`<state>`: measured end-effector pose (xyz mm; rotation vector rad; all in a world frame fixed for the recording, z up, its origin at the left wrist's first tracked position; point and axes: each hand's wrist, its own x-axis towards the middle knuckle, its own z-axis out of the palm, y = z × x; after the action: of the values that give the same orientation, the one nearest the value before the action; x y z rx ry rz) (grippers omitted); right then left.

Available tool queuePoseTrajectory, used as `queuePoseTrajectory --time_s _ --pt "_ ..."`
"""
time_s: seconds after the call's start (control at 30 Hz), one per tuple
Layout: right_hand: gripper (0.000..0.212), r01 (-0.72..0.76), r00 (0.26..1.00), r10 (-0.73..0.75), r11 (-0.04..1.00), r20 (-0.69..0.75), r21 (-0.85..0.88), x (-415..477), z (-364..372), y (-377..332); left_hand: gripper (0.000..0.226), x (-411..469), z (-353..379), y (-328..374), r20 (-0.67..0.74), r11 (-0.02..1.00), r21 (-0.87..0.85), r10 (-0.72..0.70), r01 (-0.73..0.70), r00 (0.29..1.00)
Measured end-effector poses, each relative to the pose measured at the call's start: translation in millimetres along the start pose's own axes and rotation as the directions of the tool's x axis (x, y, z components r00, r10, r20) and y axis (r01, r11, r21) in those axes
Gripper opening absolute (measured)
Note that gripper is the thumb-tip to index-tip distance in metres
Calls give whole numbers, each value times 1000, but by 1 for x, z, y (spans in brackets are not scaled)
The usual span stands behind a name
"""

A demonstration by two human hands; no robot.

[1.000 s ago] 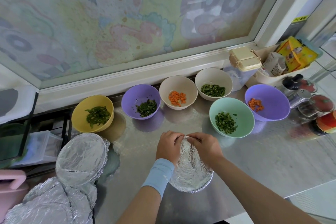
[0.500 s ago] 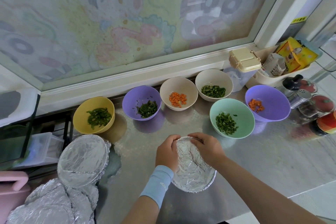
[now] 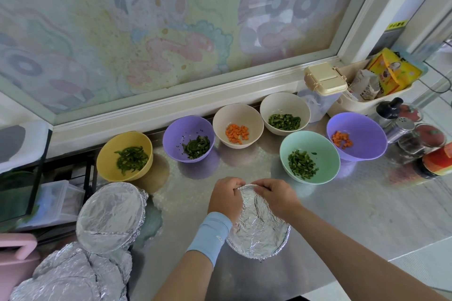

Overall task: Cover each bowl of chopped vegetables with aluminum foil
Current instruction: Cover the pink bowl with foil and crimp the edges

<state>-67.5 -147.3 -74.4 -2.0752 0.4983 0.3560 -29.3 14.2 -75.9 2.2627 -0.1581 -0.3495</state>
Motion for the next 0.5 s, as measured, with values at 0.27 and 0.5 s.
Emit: queuePoseTrajectory --time_s 0.27,0.5 --pt "12 53 996 -54 999 -73 -5 -5 9 0 15 7 9 -7 10 995 10 100 -100 995" --pt "8 55 997 -53 998 -52 37 -2 6 -2 17 4 11 -10 -8 996 36 87 -87 996"
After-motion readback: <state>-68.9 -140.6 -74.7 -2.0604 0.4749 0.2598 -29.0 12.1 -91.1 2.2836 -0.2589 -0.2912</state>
